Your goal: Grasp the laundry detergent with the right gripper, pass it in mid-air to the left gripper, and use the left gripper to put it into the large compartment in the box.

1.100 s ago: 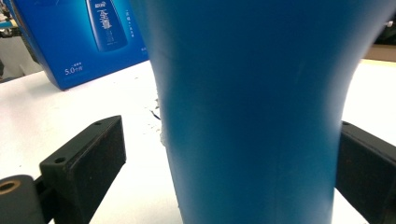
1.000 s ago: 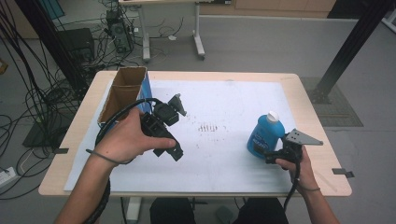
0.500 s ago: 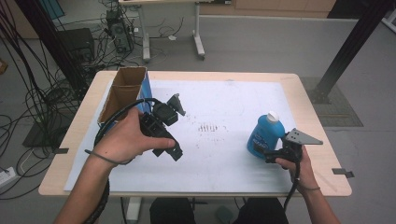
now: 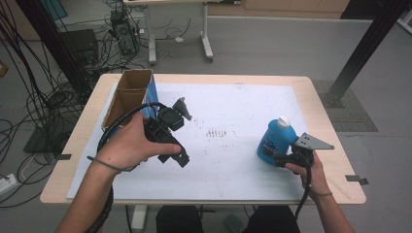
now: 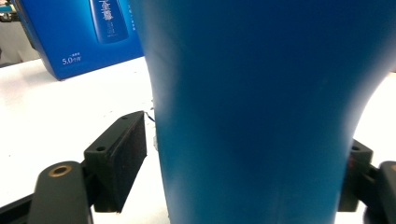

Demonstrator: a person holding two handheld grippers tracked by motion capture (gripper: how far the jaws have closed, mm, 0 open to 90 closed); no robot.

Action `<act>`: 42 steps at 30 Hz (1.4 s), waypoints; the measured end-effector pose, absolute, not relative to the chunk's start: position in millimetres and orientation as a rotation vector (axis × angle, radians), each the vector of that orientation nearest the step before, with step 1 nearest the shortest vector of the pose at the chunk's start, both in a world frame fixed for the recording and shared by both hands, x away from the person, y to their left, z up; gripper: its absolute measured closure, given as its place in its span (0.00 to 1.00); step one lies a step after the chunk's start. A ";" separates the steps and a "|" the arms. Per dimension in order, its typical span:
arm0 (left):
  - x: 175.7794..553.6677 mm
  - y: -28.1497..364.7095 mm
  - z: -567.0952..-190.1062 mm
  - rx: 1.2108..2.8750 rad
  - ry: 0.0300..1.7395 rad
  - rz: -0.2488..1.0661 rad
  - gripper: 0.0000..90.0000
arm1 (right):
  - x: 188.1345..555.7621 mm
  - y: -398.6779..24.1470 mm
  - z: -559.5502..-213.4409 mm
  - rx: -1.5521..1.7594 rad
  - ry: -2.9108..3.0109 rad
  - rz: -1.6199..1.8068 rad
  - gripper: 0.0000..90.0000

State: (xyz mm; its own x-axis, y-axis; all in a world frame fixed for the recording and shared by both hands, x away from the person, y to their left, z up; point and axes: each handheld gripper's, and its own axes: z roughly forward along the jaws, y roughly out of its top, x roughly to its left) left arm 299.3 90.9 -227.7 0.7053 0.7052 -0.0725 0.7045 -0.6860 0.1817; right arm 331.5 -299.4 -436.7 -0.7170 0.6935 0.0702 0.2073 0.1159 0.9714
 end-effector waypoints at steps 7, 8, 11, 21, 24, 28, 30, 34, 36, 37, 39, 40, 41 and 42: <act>299.3 90.9 -229.0 2.717 1.137 0.004 0.10 | 331.9 -299.6 -437.5 0.860 2.003 1.627 0.32; 299.2 90.7 -229.3 2.714 1.138 0.003 0.10 | 332.1 -299.7 -437.5 0.856 2.005 1.629 0.34; 299.3 90.5 -229.3 2.720 1.136 0.003 0.10 | 332.5 -299.8 -437.7 0.850 2.014 1.632 0.37; 299.8 89.3 -228.9 2.719 1.139 0.002 0.10 | 333.9 -302.8 -438.3 0.833 2.017 1.637 0.44; 299.8 87.8 -228.9 2.722 1.140 0.003 0.10 | 334.1 -304.3 -438.7 0.833 2.013 1.638 0.46; 300.0 87.6 -228.1 2.722 1.138 0.006 0.10 | 333.8 -304.1 -438.7 0.827 2.011 1.633 0.47; 300.0 87.7 -228.0 2.722 1.138 0.006 0.10 | 333.8 -304.2 -438.8 0.824 2.011 1.632 0.47; 299.6 88.3 -227.9 2.720 1.141 0.004 0.10 | 333.8 -304.4 -438.9 0.814 2.009 1.631 0.48; 299.4 88.5 -228.1 2.718 1.145 0.004 0.10 | 333.5 -304.4 -439.4 0.810 2.005 1.633 0.48; 299.5 88.4 -228.3 2.719 1.147 0.007 0.10 | 333.4 -304.4 -439.8 0.808 2.000 1.634 0.49; 299.4 88.2 -228.4 2.720 1.144 0.005 0.10 | 332.9 -304.2 -440.2 0.808 1.996 1.635 0.49; 299.6 88.1 -228.3 2.719 1.143 0.005 0.10 | 332.7 -304.2 -440.2 0.810 1.992 1.634 0.49; 299.8 88.0 -228.3 2.722 1.142 0.006 0.10 | 332.5 -304.0 -440.5 0.811 1.988 1.634 0.49; 300.1 87.9 -228.2 2.724 1.141 0.007 0.10 | 332.4 -304.0 -440.6 0.812 1.987 1.635 0.49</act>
State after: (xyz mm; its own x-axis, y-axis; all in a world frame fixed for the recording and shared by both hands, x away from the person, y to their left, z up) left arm 300.1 87.9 -228.2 0.7043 0.7067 -0.0680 0.7058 -0.6866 0.1746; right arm 332.4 -304.0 -440.6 -0.7308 0.6819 0.0313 0.1622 0.1289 0.9783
